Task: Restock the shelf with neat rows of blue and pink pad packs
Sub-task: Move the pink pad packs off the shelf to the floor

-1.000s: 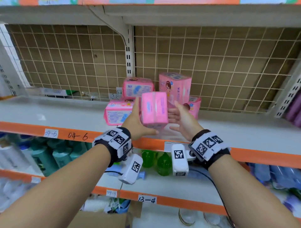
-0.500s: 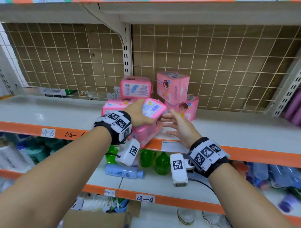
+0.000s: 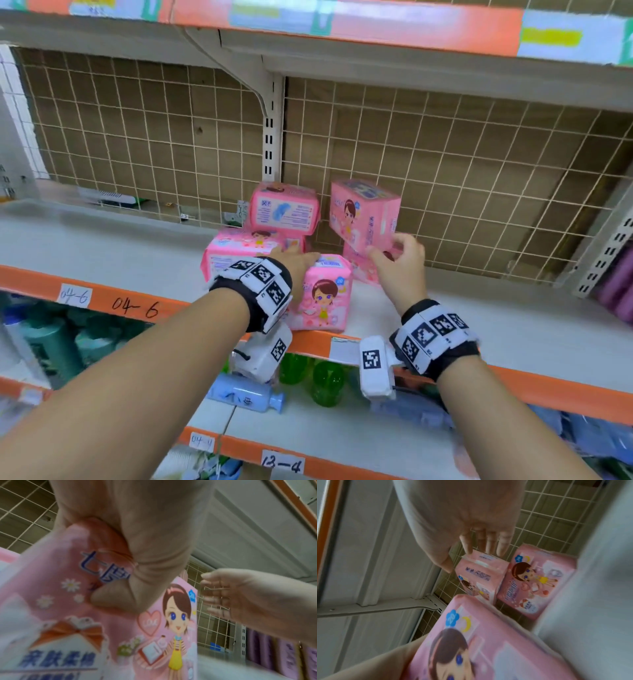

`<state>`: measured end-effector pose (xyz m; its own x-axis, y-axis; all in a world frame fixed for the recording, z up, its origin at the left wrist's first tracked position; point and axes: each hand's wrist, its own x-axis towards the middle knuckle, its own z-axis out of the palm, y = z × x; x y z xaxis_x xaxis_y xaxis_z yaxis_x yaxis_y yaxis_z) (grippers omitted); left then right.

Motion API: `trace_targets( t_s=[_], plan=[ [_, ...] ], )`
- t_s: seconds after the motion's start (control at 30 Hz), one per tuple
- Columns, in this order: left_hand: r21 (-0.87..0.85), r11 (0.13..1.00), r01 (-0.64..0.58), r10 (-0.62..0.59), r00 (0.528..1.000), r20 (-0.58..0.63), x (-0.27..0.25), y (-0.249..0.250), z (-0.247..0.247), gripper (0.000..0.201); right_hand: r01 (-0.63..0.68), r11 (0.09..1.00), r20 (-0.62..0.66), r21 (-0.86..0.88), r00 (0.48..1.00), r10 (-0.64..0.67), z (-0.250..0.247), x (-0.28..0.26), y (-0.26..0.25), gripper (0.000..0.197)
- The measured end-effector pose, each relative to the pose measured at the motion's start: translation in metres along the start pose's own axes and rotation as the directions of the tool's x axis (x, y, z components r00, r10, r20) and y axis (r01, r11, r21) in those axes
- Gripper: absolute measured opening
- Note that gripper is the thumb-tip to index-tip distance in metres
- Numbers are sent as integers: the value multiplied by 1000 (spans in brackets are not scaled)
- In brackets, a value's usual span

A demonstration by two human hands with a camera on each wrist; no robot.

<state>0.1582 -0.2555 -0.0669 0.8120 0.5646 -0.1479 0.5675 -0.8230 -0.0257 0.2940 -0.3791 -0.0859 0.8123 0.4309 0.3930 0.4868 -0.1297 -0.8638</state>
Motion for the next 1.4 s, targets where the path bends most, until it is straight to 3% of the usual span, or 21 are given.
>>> trace_targets(
  t_s=[0.1, 0.27, 0.43, 0.57, 0.63, 0.7, 0.83, 0.9, 1.0, 1.1, 1.17, 1.23, 1.27, 1.33, 1.4],
  plan=[
    [-1, 1000, 20, -20, 999, -27, 1, 0, 3, 97, -42, 991, -79, -129, 996, 32, 12, 33, -13, 78],
    [2, 1000, 29, -29, 999, -34, 3, -4, 5, 98, -189, 943, 26, -276, 979, 203, 38, 77, -20, 117],
    [16, 1000, 21, -20, 999, -30, -1, -12, 2, 96, -182, 970, -11, -158, 983, 182, 25, 94, -15, 95],
    [20, 1000, 3, -3, 1000, 9, -3, -13, -4, 99, -147, 981, 65, 129, 988, 139, 3, 68, -3, 42],
    [0, 1000, -10, 10, 1000, 18, -4, -15, -5, 98, -128, 958, 92, 256, 990, 108, -13, 53, 1, 41],
    [-26, 1000, -18, 18, 1000, 8, -5, -18, -4, 98, -111, 964, 59, 241, 993, 99, -31, 39, 6, 52],
    [-93, 995, -30, 24, 997, -67, -7, -17, 1, 104, -150, 954, 27, 258, 989, 148, -67, 14, 21, 54],
    [-129, 991, -19, 2, 992, -130, -6, -16, 3, 109, -195, 966, 112, 169, 978, 178, -77, 0, 28, 50],
    [-71, 997, 1, -13, 987, -160, -5, -13, 5, 118, -253, 967, 323, -23, 914, 247, -80, -18, 36, 53],
    [-44, 999, -1, -6, 987, -159, -3, -12, 7, 114, -172, 963, 298, -206, 926, 229, -77, -20, 35, 51],
    [-46, 999, -7, -1, 987, -158, -3, -12, 8, 113, -89, 885, 245, -456, 944, 221, -77, -14, 28, 60],
    [-42, 999, -5, -2, 988, -155, -4, -13, 9, 117, -52, 811, 226, -583, 948, 224, -74, -11, 18, 95],
    [-39, 999, -5, -2, 987, -159, -4, -14, 10, 118, -17, 792, 248, -611, 945, 211, -71, -10, 14, 102],
    [-36, 999, -18, 11, 985, -173, -6, -16, 11, 119, 117, 715, 330, -689, 929, 166, -62, -10, 8, 83],
    [-46, 998, -43, 34, 982, -186, -6, -20, 13, 119, 208, 582, 377, -786, 908, 185, -54, -8, 7, 73]
  ],
)
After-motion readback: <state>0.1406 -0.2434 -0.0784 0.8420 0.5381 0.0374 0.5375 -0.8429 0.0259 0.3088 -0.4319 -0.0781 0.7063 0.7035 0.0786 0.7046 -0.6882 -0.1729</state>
